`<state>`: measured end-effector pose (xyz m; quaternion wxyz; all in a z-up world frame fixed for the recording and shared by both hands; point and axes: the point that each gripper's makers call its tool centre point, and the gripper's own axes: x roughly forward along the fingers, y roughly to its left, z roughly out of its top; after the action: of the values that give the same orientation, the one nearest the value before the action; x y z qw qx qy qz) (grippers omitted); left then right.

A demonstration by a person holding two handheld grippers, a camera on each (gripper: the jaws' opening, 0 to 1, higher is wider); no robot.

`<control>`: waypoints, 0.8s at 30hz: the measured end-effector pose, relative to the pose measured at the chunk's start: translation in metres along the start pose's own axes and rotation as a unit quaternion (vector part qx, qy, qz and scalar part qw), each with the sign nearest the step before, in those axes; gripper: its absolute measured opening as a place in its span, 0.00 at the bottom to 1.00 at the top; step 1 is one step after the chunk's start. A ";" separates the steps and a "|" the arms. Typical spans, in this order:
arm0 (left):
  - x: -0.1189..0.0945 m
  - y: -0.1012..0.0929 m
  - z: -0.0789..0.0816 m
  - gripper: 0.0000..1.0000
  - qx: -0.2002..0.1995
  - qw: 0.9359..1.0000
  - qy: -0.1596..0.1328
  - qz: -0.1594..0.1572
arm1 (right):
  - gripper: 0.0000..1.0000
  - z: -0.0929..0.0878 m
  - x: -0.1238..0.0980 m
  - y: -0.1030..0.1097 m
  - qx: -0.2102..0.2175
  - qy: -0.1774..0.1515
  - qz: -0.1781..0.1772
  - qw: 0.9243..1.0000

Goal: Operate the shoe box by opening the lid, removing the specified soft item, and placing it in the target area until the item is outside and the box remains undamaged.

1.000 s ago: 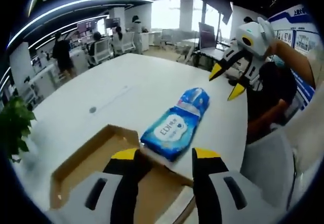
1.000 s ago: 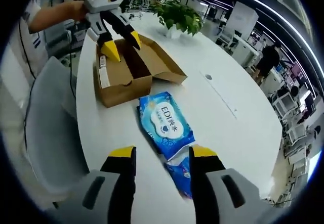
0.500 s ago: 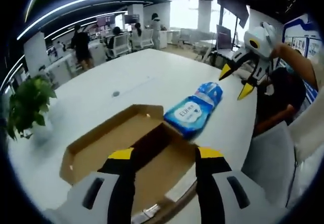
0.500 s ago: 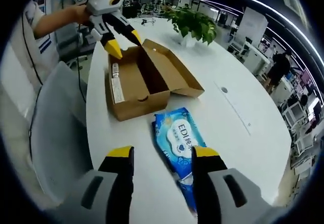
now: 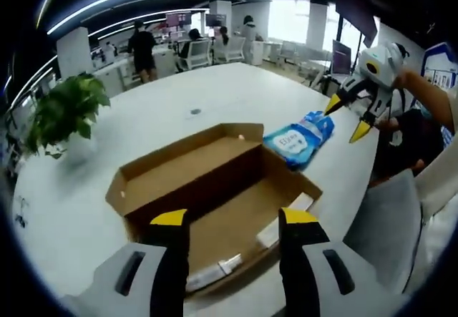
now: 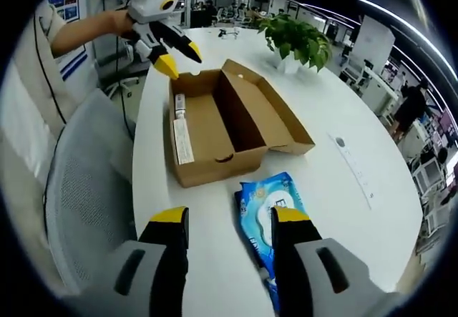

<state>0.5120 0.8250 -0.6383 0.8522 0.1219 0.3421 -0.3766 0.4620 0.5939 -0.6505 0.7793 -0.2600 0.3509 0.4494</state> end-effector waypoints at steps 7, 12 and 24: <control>-0.016 0.022 -0.028 0.49 -0.025 0.999 0.010 0.024 | 0.43 0.012 0.017 0.007 -0.011 -0.001 0.019 1.000; -0.027 0.036 -0.047 0.49 -0.043 0.998 0.019 0.042 | 0.43 0.018 0.028 0.011 -0.019 0.001 0.028 0.999; -0.035 0.061 -0.079 0.44 -0.081 0.993 0.035 0.075 | 0.43 0.030 0.057 0.018 -0.037 0.011 0.049 0.998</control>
<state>0.5001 0.9231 -0.6762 0.8727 0.0913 0.3908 -0.2780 0.4752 0.6535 -0.6776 0.7425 -0.2760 0.3545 0.4968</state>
